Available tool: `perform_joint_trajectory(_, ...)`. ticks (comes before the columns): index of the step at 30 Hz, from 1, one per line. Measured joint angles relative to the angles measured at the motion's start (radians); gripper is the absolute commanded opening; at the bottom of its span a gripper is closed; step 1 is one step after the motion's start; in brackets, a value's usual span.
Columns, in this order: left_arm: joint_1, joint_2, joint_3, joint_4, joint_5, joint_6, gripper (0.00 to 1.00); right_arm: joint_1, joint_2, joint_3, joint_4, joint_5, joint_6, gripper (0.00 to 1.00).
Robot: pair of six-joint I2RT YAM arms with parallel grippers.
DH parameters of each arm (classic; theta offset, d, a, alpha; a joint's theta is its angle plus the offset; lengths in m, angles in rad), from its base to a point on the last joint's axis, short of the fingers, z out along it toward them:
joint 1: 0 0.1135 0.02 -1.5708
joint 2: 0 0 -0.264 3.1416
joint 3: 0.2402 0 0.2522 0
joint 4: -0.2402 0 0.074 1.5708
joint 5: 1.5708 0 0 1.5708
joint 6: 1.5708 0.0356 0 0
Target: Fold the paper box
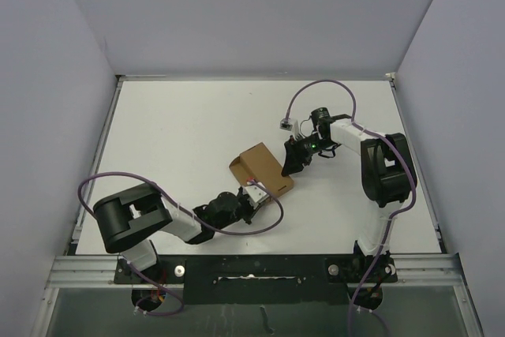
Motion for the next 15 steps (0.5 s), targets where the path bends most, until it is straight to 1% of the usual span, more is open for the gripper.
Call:
perform_joint_trajectory(7, 0.010, -0.022, 0.028, -0.076, 0.003, -0.029, 0.00, 0.000, 0.000, 0.000, 0.000, 0.000, 0.000, 0.45)
perform_joint_trajectory(15, 0.017, -0.053, 0.085, -0.213, 0.003, -0.048, 0.00, 0.002, 0.001, 0.004, -0.003, 0.000, -0.001, 0.45)
